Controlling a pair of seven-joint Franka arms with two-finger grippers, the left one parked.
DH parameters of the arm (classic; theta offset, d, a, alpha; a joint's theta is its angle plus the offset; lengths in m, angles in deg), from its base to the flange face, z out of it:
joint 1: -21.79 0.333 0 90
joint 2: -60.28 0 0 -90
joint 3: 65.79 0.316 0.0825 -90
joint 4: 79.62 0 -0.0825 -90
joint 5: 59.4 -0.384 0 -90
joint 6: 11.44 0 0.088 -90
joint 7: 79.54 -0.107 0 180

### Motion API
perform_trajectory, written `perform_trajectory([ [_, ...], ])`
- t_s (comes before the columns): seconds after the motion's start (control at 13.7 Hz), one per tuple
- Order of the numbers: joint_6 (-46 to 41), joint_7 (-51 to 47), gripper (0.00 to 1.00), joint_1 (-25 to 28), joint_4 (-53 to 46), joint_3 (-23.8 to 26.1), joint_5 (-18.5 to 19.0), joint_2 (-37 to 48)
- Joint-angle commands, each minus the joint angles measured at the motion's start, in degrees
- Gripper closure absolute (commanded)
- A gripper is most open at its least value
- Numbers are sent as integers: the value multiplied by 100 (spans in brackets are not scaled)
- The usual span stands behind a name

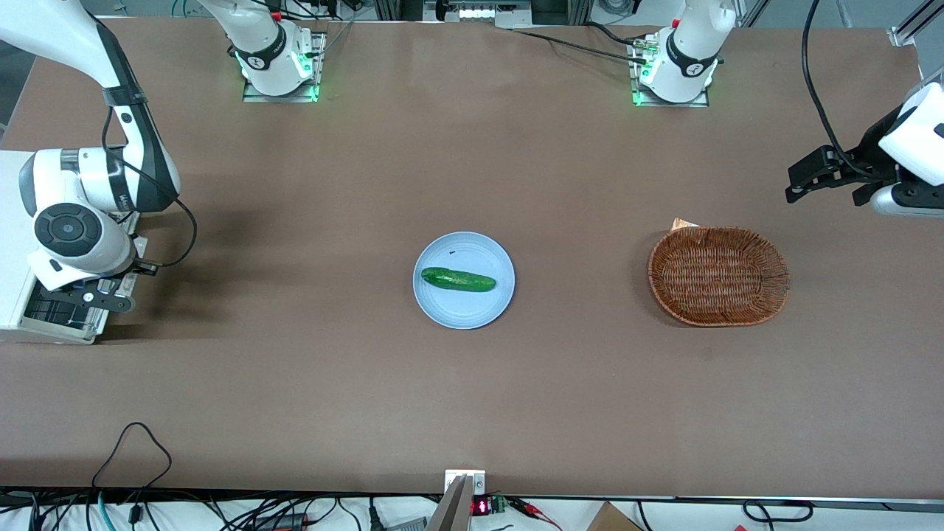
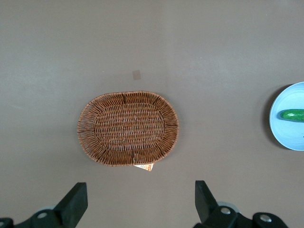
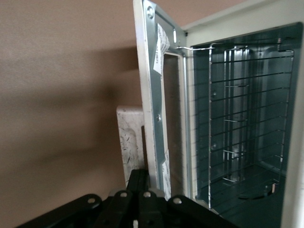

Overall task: Open oven door with right arm only
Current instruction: 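Pull the handle outward with the right gripper, swinging the door down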

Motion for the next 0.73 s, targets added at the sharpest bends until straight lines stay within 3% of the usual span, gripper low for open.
perform_trajectory([
  [0.0, 223, -45, 100, -123, 39, -77, 52, -207],
  [0.66, 267, -45, 100, -96, 39, -76, 52, -409],
])
